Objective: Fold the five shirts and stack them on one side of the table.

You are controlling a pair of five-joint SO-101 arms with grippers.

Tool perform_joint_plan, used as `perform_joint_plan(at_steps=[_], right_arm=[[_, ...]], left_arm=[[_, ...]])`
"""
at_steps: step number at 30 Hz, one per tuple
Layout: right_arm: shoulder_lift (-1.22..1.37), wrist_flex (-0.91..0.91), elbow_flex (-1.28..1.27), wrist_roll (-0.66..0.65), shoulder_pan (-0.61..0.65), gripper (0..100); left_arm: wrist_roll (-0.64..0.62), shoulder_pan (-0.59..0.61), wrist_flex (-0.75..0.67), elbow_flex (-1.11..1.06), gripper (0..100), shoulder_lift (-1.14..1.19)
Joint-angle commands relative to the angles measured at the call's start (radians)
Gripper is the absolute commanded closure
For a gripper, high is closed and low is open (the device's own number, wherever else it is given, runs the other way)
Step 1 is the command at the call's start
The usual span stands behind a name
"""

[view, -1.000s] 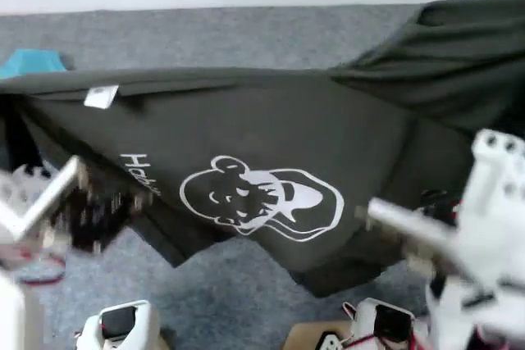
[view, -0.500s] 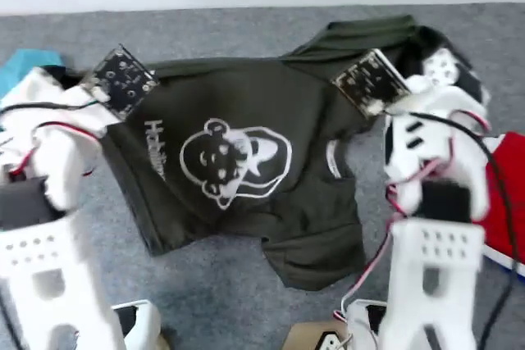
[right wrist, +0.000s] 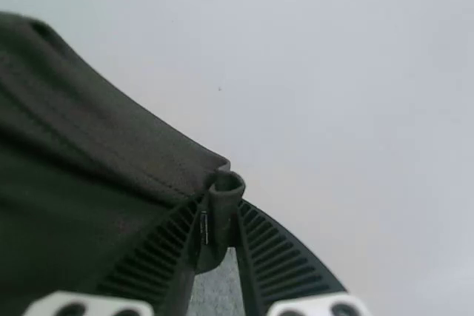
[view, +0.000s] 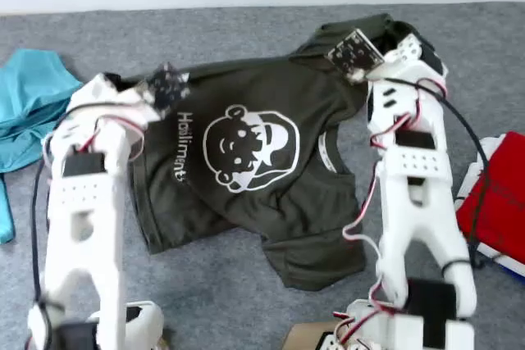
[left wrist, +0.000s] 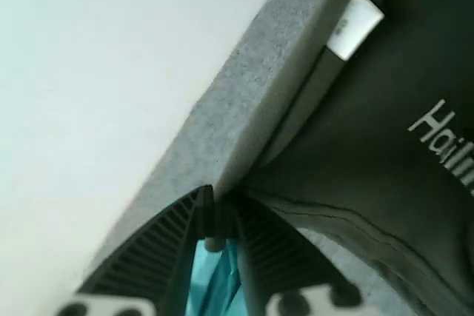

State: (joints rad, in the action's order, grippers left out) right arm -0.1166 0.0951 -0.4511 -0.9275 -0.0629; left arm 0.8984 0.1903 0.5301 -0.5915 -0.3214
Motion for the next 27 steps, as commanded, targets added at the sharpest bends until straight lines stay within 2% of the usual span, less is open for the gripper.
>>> perform_joint_plan(at_steps=[1,13,19,27], right_arm=[[0.087,0.027,0.181,-0.009,-0.001,99.0],[0.579,0.018,0.824,-0.012,-0.001,99.0],[0.788,0.018,1.091,-0.124,0.001,99.0],[0.935,0.015,1.28,-0.175,0.001,99.0]], left_arm=[[-0.04,-0.003,-0.021,0.219,100,0.187],[-0.04,-0.009,-0.02,0.865,100,0.755],[-0.04,-0.011,-0.014,1.112,100,0.928],[-0.037,-0.023,0.196,1.454,100,1.105]])
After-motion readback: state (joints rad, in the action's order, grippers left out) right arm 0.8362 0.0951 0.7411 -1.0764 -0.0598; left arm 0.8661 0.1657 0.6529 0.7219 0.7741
